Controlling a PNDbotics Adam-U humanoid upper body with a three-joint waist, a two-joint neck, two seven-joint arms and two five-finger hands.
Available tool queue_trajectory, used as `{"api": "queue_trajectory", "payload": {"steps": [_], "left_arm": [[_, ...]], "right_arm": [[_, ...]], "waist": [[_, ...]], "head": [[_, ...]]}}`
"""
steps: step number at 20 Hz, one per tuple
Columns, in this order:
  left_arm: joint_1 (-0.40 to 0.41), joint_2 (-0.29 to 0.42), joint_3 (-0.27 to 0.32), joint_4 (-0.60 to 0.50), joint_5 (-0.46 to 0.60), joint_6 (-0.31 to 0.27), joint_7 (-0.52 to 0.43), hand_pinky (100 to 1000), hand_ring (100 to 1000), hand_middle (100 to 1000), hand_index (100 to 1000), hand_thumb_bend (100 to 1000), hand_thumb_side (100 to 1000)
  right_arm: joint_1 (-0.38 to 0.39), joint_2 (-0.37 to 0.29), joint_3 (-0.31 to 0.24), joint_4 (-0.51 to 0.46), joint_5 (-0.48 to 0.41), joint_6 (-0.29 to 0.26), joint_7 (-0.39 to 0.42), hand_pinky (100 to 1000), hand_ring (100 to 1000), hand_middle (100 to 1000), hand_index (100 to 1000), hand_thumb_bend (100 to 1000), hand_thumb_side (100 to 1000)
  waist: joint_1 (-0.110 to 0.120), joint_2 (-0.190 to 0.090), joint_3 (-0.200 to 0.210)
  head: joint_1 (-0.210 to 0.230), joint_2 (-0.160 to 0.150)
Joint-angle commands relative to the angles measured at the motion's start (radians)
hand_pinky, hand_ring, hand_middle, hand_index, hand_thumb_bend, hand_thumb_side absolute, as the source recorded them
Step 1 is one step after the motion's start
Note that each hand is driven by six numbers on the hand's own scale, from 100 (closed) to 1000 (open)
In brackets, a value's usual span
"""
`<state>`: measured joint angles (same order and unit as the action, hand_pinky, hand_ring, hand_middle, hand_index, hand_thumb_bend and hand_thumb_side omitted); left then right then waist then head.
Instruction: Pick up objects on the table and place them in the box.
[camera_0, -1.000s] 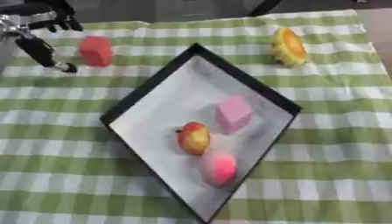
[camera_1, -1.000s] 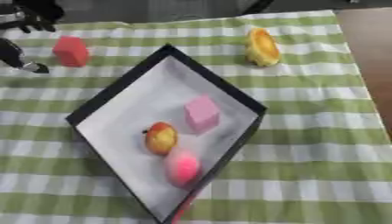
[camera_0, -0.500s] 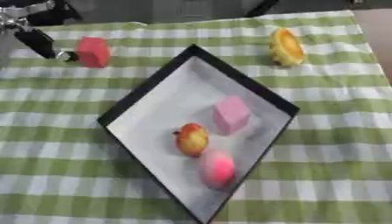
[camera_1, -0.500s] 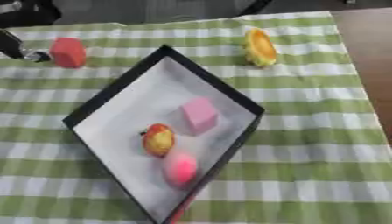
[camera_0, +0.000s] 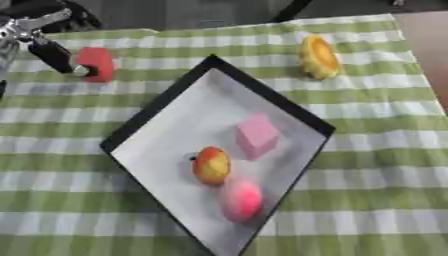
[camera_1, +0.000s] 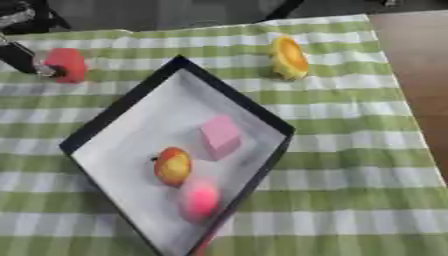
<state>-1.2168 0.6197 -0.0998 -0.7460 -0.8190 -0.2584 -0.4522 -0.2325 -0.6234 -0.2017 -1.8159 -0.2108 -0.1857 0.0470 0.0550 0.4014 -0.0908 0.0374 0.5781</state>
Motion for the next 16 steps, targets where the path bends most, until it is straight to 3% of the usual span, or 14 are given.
{"api": "queue_trajectory", "payload": {"steps": [1, 16], "left_arm": [[-0.026, 0.020, 0.017, 0.004, -0.021, 0.000, -0.008, 817, 860, 808, 835, 574, 100], [-0.040, 0.012, 0.037, 0.029, -0.107, 0.021, 0.009, 812, 858, 806, 845, 627, 100]], "right_arm": [[-0.012, -0.018, -0.005, -0.016, 0.001, -0.002, 0.001, 865, 944, 766, 916, 100, 603], [-0.012, -0.012, 0.001, -0.010, 0.011, -0.001, 0.003, 863, 939, 761, 913, 100, 614]], "waist": [[0.010, -0.004, -0.002], [0.013, 0.018, -0.009]], "head": [[0.006, -0.016], [0.021, -0.034]]}}
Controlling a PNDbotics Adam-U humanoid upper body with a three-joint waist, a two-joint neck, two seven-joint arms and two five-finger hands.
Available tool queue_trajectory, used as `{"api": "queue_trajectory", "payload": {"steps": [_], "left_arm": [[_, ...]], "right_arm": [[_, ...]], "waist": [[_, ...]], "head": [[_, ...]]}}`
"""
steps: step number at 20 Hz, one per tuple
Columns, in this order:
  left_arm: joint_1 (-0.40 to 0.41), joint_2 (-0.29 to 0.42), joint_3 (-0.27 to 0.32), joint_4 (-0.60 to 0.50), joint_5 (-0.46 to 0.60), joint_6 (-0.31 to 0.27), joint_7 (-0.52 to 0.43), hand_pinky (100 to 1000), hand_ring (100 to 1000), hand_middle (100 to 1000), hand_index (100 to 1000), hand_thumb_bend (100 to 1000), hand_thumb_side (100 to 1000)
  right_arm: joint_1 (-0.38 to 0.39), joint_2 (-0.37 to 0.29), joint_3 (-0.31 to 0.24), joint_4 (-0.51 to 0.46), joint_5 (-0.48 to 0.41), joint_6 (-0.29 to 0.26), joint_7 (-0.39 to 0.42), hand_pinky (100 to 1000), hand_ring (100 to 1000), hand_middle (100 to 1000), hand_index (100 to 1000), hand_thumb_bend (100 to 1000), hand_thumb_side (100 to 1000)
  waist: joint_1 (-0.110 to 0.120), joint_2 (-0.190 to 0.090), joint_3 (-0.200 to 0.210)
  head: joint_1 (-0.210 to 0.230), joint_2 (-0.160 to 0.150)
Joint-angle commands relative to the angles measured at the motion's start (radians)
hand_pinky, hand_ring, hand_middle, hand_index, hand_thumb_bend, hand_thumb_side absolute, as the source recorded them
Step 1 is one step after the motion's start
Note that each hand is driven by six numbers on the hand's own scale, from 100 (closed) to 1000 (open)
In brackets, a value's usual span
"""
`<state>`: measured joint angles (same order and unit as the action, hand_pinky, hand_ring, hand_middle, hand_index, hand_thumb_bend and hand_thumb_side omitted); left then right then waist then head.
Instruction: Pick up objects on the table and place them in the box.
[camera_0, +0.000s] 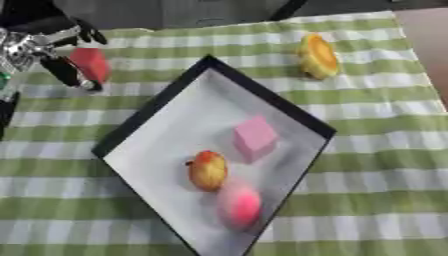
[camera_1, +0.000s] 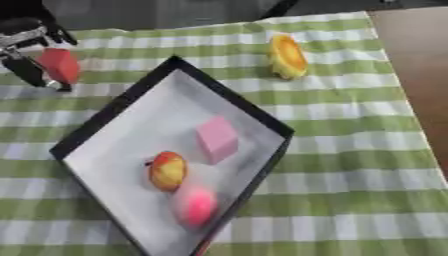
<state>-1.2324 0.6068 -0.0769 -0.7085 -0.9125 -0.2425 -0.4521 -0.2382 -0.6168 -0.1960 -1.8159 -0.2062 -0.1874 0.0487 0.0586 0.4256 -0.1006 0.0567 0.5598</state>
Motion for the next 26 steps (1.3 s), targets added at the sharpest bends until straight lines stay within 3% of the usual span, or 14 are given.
{"api": "queue_trajectory", "payload": {"steps": [1, 8, 18, 26], "left_arm": [[-0.025, 0.024, 0.017, -0.010, -0.016, 0.007, 0.019, 810, 856, 804, 843, 614, 100], [-0.024, 0.023, 0.025, 0.008, -0.047, 0.029, 0.044, 796, 844, 801, 837, 596, 100], [-0.018, 0.017, 0.026, 0.029, -0.068, 0.049, 0.031, 736, 798, 768, 804, 487, 100], [-0.015, 0.013, 0.028, 0.034, -0.063, 0.049, 0.025, 623, 629, 649, 726, 391, 100]], "right_arm": [[-0.006, -0.018, -0.004, -0.010, 0.008, 0.001, 0.002, 863, 939, 760, 912, 100, 610], [-0.004, -0.016, -0.001, -0.008, 0.012, 0.000, 0.005, 863, 938, 758, 911, 100, 617], [-0.002, -0.012, 0.001, -0.006, 0.015, -0.001, 0.007, 862, 936, 757, 910, 100, 615], [0.001, -0.008, -0.001, -0.004, 0.016, 0.001, 0.007, 862, 935, 757, 910, 100, 617]], "waist": [[0.009, -0.006, 0.001], [0.009, -0.002, -0.004], [0.010, 0.004, -0.009], [0.010, 0.008, -0.007]], "head": [[0.002, -0.017], [0.007, -0.022], [0.006, -0.026], [0.002, -0.022]]}}
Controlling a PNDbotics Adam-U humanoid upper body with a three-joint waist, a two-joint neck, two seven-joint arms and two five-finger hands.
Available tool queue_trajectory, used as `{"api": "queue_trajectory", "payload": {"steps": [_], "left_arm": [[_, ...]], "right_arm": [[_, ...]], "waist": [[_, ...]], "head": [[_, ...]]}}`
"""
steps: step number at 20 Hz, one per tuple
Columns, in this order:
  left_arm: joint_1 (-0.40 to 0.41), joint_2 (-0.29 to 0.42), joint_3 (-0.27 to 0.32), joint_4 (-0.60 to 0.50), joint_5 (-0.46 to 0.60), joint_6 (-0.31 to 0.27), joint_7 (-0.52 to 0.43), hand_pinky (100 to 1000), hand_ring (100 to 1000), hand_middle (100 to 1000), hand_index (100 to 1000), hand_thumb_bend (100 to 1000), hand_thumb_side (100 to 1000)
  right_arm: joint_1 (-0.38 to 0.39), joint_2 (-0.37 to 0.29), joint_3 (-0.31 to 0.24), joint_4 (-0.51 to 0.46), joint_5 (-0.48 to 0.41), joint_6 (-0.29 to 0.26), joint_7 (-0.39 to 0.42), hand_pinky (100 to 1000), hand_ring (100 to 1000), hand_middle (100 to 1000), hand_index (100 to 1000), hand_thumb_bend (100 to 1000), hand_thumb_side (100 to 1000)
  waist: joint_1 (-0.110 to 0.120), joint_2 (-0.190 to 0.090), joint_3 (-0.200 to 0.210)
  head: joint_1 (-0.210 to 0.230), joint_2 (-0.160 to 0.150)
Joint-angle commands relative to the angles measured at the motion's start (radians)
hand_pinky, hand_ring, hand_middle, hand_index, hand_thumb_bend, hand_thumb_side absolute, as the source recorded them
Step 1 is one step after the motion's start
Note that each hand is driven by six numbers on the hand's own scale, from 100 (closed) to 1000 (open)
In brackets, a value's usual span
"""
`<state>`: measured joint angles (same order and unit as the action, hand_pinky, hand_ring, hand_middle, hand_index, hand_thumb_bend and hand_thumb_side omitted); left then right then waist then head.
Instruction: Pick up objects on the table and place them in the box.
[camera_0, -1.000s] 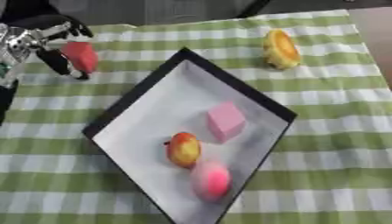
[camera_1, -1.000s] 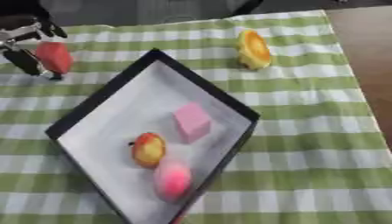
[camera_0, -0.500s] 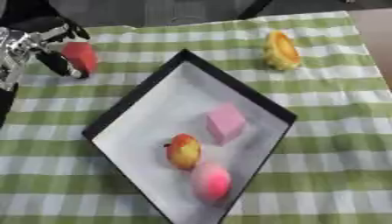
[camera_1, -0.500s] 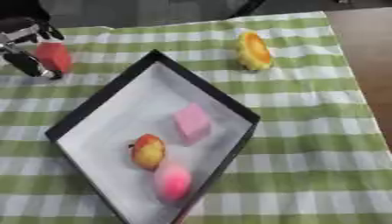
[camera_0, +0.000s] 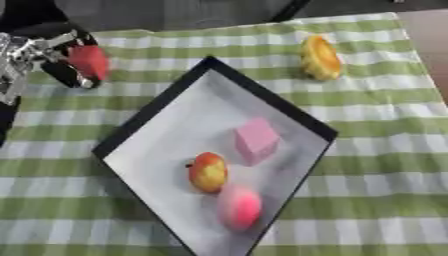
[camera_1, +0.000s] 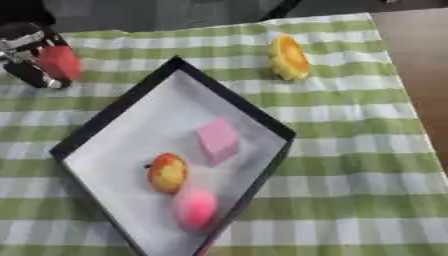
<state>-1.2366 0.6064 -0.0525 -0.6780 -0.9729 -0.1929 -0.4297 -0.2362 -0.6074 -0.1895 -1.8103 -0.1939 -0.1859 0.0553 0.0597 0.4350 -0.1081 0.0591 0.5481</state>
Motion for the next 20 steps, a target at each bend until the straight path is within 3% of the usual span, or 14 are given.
{"api": "queue_trajectory", "payload": {"steps": [1, 7, 20], "left_arm": [[-0.011, 0.014, 0.003, 0.002, 0.002, -0.004, 0.010, 609, 612, 631, 711, 372, 100], [-0.013, 0.020, 0.000, -0.023, 0.034, -0.012, 0.076, 580, 582, 611, 689, 308, 100], [-0.017, 0.054, -0.071, -0.116, 0.120, -0.021, 0.060, 595, 612, 625, 698, 283, 100]], "right_arm": [[0.000, -0.018, -0.008, -0.009, 0.004, 0.000, 0.000, 862, 935, 757, 910, 100, 618], [0.009, -0.021, -0.011, -0.006, 0.002, -0.001, -0.002, 862, 934, 757, 909, 100, 612], [0.044, -0.049, -0.013, 0.003, -0.027, -0.013, -0.002, 863, 929, 758, 907, 100, 584]], "waist": [[0.008, -0.002, 0.002], [0.005, -0.016, 0.012], [-0.007, -0.110, 0.052]], "head": [[-0.001, -0.009], [-0.014, 0.010], [-0.067, 0.088]]}}
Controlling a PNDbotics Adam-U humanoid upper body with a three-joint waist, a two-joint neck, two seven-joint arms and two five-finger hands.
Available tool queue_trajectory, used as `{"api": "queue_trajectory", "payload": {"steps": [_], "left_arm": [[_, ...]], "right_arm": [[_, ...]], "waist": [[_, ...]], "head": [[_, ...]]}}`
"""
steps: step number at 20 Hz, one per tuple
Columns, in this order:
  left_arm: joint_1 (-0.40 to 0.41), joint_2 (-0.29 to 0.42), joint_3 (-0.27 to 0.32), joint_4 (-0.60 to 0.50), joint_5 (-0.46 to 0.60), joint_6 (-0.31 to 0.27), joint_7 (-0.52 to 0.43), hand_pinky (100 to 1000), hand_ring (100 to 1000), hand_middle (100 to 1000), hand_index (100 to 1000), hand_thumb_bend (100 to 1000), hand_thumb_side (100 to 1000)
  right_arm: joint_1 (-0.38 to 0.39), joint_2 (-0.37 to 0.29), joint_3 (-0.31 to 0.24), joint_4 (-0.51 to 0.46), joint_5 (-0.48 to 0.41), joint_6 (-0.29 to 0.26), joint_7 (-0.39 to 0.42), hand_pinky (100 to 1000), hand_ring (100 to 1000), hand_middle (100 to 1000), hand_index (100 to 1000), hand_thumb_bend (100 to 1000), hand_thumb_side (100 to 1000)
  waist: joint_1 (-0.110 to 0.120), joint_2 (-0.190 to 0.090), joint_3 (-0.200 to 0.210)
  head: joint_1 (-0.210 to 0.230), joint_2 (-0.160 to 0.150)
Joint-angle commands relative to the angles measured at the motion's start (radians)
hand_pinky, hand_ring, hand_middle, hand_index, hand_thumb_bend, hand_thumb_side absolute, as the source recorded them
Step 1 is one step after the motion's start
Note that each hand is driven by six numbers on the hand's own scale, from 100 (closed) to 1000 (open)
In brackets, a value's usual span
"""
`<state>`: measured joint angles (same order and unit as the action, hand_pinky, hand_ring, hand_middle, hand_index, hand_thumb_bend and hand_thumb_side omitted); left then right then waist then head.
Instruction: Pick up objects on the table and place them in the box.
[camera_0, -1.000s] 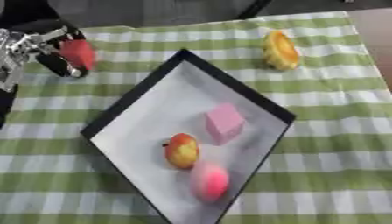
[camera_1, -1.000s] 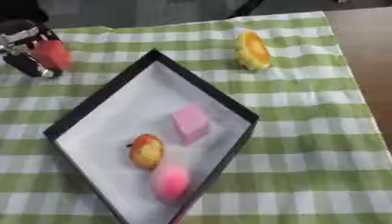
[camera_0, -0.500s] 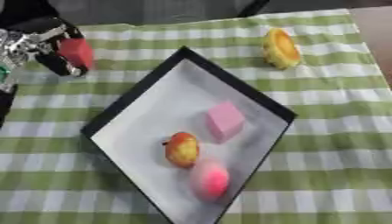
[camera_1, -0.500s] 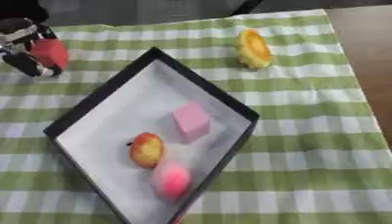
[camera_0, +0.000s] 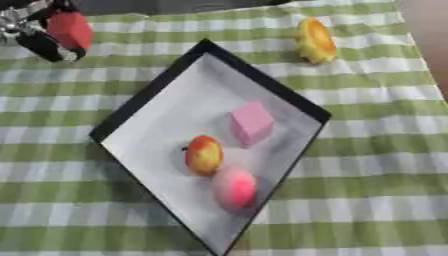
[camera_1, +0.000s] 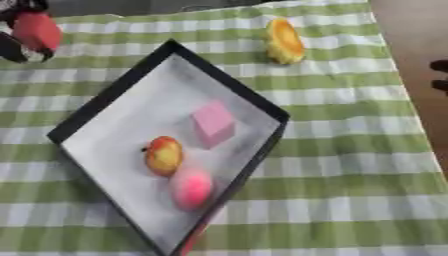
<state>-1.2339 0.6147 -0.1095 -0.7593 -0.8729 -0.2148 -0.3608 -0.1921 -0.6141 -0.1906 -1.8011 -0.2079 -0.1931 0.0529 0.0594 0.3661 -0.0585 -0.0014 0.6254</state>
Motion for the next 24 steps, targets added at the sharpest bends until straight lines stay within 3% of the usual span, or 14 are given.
{"api": "queue_trajectory", "payload": {"steps": [1, 6, 12, 24], "left_arm": [[-0.019, 0.048, -0.022, -0.043, 0.029, 0.005, -0.014, 594, 611, 624, 697, 269, 100], [-0.016, 0.043, -0.074, -0.105, 0.110, 0.028, -0.035, 583, 602, 614, 690, 202, 100], [0.016, 0.049, -0.200, -0.249, 0.212, 0.030, -0.056, 579, 598, 605, 685, 209, 100], [0.052, 0.076, -0.400, -0.538, 0.407, 0.164, -0.122, 574, 590, 597, 679, 199, 100]], "right_arm": [[0.002, -0.045, -0.012, -0.006, -0.016, -0.007, 0.001, 863, 929, 758, 907, 100, 582], [0.005, -0.055, -0.010, -0.004, -0.033, -0.008, 0.005, 863, 929, 760, 907, 100, 574], [0.006, -0.065, -0.007, -0.003, -0.049, -0.004, 0.006, 863, 928, 760, 907, 100, 568], [0.006, -0.074, -0.002, -0.003, -0.062, 0.005, 0.005, 863, 926, 761, 906, 100, 564]], "waist": [[-0.008, -0.048, 0.005], [-0.012, -0.083, 0.015], [-0.016, -0.118, 0.036], [-0.018, -0.147, 0.064]], "head": [[-0.007, 0.014], [-0.014, 0.033], [-0.021, 0.056], [-0.026, 0.089]]}}
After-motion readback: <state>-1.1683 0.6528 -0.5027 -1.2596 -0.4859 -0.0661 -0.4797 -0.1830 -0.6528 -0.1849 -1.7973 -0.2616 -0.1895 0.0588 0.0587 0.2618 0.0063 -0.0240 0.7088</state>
